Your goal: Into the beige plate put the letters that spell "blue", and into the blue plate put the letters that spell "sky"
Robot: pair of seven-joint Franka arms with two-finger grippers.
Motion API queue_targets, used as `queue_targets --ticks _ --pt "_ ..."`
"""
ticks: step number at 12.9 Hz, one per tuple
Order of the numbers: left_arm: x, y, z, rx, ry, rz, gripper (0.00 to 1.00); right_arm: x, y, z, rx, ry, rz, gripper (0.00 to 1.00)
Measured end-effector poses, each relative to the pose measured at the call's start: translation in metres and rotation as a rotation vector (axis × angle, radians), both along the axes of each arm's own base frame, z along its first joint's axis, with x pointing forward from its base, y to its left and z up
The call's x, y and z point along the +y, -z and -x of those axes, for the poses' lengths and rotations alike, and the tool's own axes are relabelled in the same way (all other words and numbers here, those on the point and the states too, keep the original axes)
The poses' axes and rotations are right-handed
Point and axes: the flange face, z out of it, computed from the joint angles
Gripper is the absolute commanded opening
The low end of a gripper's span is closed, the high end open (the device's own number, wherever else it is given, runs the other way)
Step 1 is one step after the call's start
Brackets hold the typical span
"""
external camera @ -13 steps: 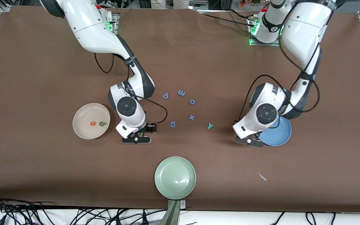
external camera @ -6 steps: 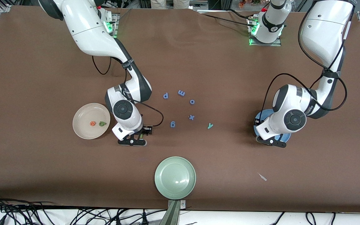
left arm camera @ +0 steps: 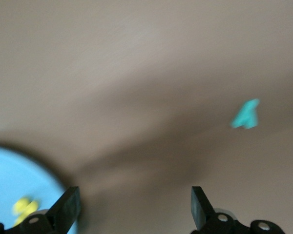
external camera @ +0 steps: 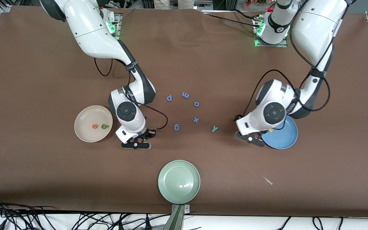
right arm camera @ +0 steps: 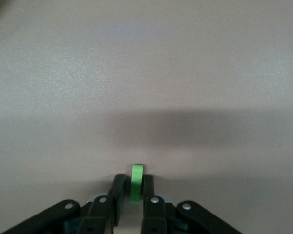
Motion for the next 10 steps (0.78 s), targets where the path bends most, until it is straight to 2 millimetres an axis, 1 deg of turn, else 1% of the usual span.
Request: queue_targets --ticks 1,2,3,4,5,6,7,8,9,10 --pt "-0.024 0.004 0.006 -0.014 0.033 0.011 1.00 -0.001 0.000 -0.001 -0.001 -0.028 0.002 0.05" --pt "-0.046 0.012 0.013 -0.032 0.063 0.027 0.97 -0.002 -0.001 -0.002 -0.004 -0.057 0.005 0.05" --pt "-0.064 0.023 0.018 -0.052 0.085 0.046 0.92 -0.006 -0.003 -0.004 -0.007 -0.078 0.011 0.05" --pt "-0.075 0.033 0.021 -0.067 0.097 0.062 0.88 -0.010 -0.008 -0.006 -0.009 -0.089 0.016 0.05" --pt "-0.080 0.042 0.022 -0.078 0.101 0.074 0.80 -0.014 -0.014 -0.008 -0.005 -0.091 0.022 0.05" --pt "-0.083 0.050 0.023 -0.083 0.104 0.082 0.75 -0.021 -0.023 -0.008 0.000 -0.098 0.026 0.06" --pt "-0.087 0.055 0.024 -0.086 0.107 0.087 0.75 -0.031 -0.031 -0.007 0.008 -0.114 0.030 0.06" --pt "-0.091 0.060 0.027 -0.086 0.113 0.090 0.75 -0.048 -0.040 -0.005 0.017 -0.126 0.033 0.06" --pt "-0.095 0.064 0.029 -0.091 0.118 0.096 0.74 -0.071 -0.048 -0.001 0.034 -0.134 0.037 0.07" --pt "-0.099 0.068 0.030 -0.099 0.121 0.103 0.68 -0.095 -0.056 0.007 0.055 -0.147 0.039 0.07"
